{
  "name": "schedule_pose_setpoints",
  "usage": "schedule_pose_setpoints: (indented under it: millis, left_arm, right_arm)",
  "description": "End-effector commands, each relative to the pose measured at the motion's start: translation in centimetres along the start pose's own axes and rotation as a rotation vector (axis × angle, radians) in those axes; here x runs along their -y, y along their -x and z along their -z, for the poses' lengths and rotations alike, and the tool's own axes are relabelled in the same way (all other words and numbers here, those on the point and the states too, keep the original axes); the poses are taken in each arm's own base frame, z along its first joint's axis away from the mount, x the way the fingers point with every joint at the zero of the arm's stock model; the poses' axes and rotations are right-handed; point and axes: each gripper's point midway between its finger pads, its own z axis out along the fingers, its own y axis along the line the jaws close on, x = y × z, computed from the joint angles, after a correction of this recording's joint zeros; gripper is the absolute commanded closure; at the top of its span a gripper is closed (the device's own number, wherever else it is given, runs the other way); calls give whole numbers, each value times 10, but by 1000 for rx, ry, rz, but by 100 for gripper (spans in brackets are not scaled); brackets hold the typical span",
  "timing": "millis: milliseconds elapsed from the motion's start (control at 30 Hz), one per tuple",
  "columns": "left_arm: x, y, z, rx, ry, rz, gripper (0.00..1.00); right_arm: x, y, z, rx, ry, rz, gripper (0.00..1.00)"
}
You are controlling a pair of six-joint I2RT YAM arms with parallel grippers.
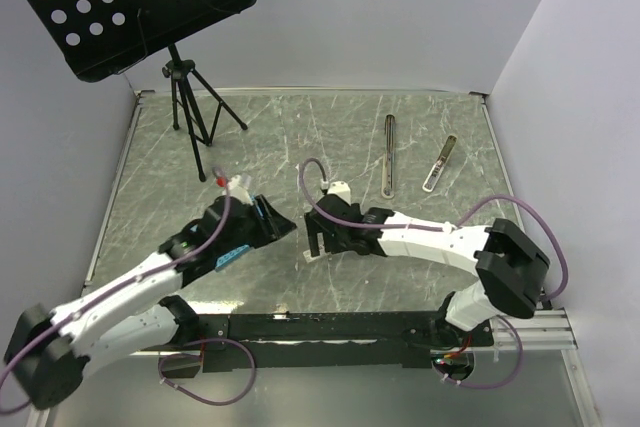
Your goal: Unload the staples from the stapler
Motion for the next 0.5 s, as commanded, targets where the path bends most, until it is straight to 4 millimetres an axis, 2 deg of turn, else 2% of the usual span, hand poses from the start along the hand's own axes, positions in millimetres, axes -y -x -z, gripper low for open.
schedule_pose_setpoints:
  millis: [0,67,133,200,233,267,300,400,467]
  left_arm:
    - [10,35,34,173,-16,-92,44]
    - [19,46,54,230,-58,-151,38]
    - [27,57,73,285,-83,-194,25]
    - [19,74,86,364,-17,-224,1]
    - [21,83,97,402,-4,-234,1]
    - [13,90,102,436,45,-259,1]
    - [17,97,111,466,50,-251,3]
    - [25,104,121,493,30,-303,3]
    - [23,108,124,505,52,-324,3]
  right_arm:
    - [-23,13,-5,10,33,48,6]
    - [-22,8,-13,-10,5,74,6]
    - [-24,10,-17,-19,-11,88,6]
    - [-26,6,-21,-35,-36,113,6]
    - [-25,6,-22,-36,-49,131,6]
    - [-24,3,-25,-47,-64,140,6]
    - [-26,4,-25,-46,-63,144,6]
    - [-26,1,-27,-57,-67,149,6]
    - [-31,0,-29,-66,-55,157,5]
